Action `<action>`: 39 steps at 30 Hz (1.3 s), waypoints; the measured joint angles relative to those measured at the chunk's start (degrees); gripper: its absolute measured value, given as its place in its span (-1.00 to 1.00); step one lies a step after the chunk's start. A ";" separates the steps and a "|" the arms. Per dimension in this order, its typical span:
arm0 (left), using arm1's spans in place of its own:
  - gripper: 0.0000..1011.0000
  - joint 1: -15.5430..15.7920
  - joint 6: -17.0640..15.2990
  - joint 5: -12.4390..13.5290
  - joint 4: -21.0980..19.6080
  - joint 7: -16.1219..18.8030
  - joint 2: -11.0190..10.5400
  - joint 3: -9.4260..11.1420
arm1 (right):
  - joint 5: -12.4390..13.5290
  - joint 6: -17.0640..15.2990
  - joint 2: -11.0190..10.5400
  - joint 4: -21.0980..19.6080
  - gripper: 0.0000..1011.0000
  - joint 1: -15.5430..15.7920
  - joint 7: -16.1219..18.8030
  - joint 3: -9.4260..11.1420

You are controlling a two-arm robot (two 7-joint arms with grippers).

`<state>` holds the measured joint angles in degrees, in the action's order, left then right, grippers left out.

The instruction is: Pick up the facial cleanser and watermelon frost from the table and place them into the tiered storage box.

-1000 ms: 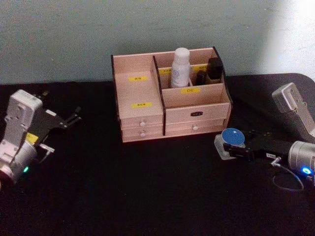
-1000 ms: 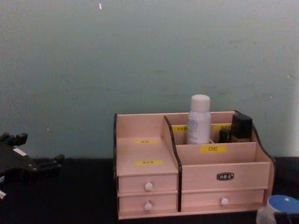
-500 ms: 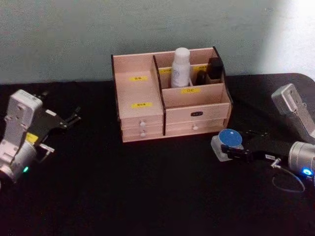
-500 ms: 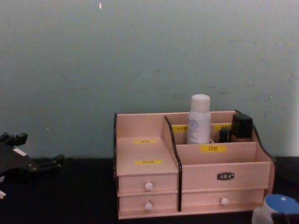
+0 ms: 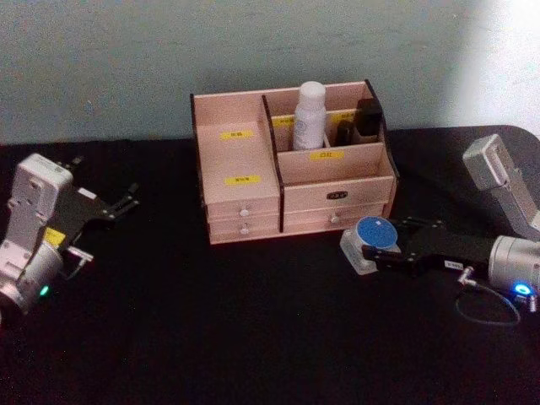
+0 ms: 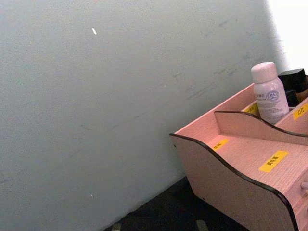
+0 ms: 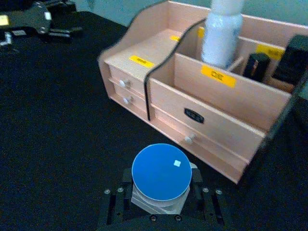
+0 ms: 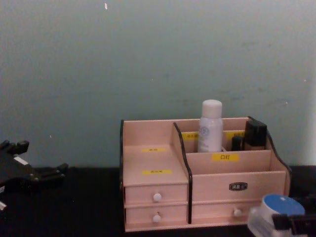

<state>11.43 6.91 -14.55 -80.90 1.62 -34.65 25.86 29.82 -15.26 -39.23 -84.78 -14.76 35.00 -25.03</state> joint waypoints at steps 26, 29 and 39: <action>0.98 0.00 0.00 0.00 0.00 0.00 0.00 0.00 | 0.52 2.89 4.92 5.05 0.42 -10.84 4.94 -7.36; 0.98 0.00 0.00 0.00 0.00 0.00 0.00 0.00 | 0.36 3.18 5.63 5.70 0.42 -12.14 5.35 -8.05; 0.98 0.00 0.00 0.00 0.00 0.00 0.00 0.00 | -0.46 4.26 8.11 8.25 0.42 -16.29 6.05 -10.07</action>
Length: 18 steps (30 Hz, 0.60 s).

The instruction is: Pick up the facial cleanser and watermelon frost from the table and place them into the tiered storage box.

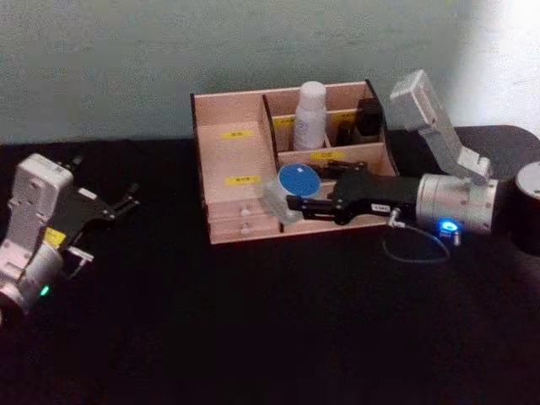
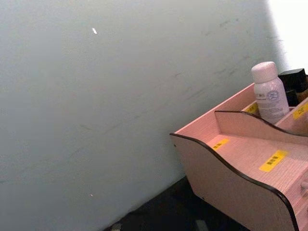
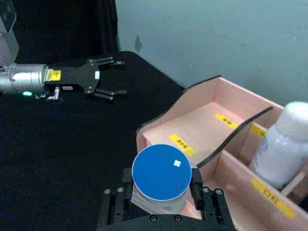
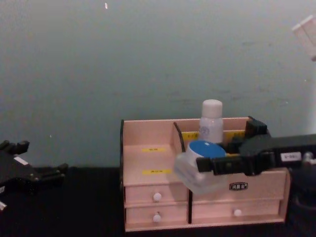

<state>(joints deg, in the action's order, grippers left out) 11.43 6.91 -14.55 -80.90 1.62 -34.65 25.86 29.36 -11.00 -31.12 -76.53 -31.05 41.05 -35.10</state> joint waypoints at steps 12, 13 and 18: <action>0.98 0.00 0.00 0.00 0.00 0.00 0.00 0.00 | -0.80 0.83 4.19 5.68 0.42 -5.17 0.87 -2.00; 0.98 0.00 0.00 0.00 0.00 0.00 0.00 0.00 | -0.96 0.97 4.84 6.53 0.42 -5.85 0.95 -2.25; 0.98 0.00 0.00 0.00 0.00 0.00 0.00 0.00 | -1.81 1.63 6.77 9.35 0.42 -7.81 0.95 -2.98</action>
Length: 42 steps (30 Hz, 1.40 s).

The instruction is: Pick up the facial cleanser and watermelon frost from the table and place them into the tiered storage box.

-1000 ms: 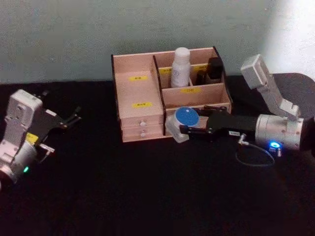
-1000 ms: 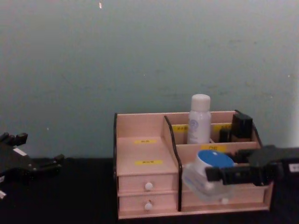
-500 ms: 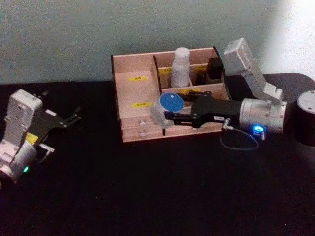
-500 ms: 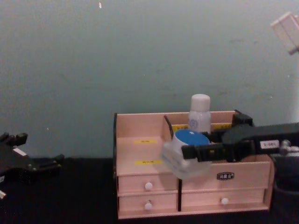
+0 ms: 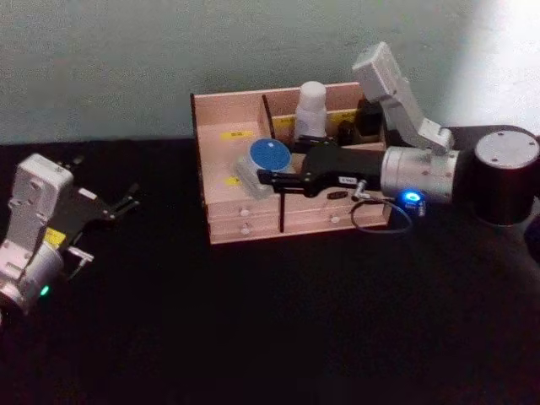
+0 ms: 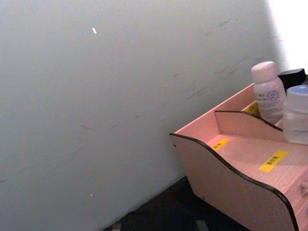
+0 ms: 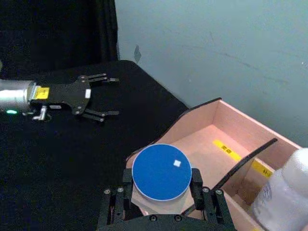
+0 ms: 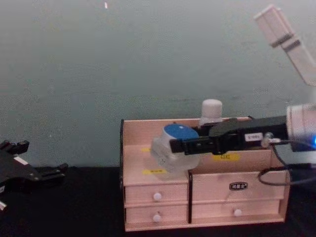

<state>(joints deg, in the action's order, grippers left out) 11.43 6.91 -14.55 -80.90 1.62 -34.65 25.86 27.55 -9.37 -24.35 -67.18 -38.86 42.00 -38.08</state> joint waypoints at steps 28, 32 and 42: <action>0.98 0.00 0.00 0.00 0.00 0.00 0.00 0.00 | -4.76 3.85 10.70 18.81 0.42 -8.77 0.94 -1.14; 0.98 0.00 0.00 0.00 0.00 0.00 0.00 0.00 | -5.67 4.02 11.52 20.11 0.42 -9.28 1.04 -1.05; 0.98 0.00 0.00 0.00 0.00 0.00 0.00 0.00 | -7.27 3.70 12.68 21.90 0.42 -9.85 0.91 -0.52</action>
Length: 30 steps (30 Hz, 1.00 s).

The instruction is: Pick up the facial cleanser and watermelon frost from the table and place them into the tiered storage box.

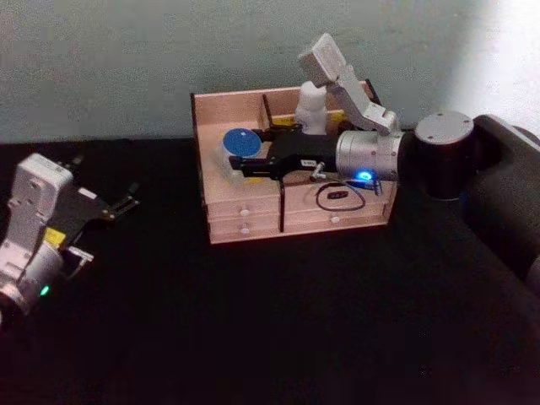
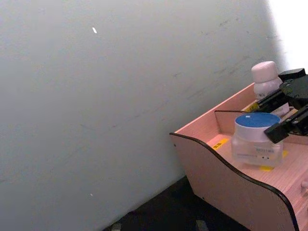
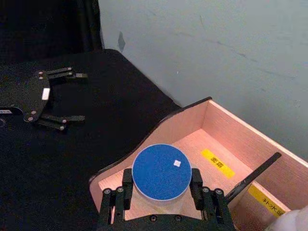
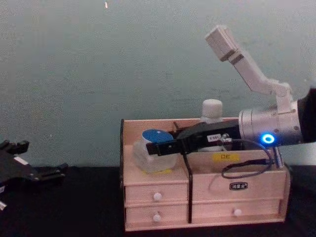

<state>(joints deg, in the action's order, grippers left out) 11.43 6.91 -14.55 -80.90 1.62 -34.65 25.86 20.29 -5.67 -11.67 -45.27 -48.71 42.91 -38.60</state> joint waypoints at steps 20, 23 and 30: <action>0.98 0.00 0.00 0.00 0.00 0.00 0.00 0.00 | -1.04 -0.17 1.00 1.62 0.42 -0.30 -0.23 0.85; 0.98 0.00 0.00 0.00 0.00 0.00 0.00 0.00 | -1.04 -0.19 0.98 1.60 0.42 -0.30 -0.23 0.82; 0.98 0.00 0.00 0.00 0.00 0.00 0.00 0.00 | -1.03 -0.23 0.95 1.55 0.42 -0.29 -0.23 0.78</action>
<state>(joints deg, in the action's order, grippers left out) 11.43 6.91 -14.54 -80.90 1.62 -34.65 25.87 19.26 -5.90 -10.71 -43.72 -48.99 42.68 -37.83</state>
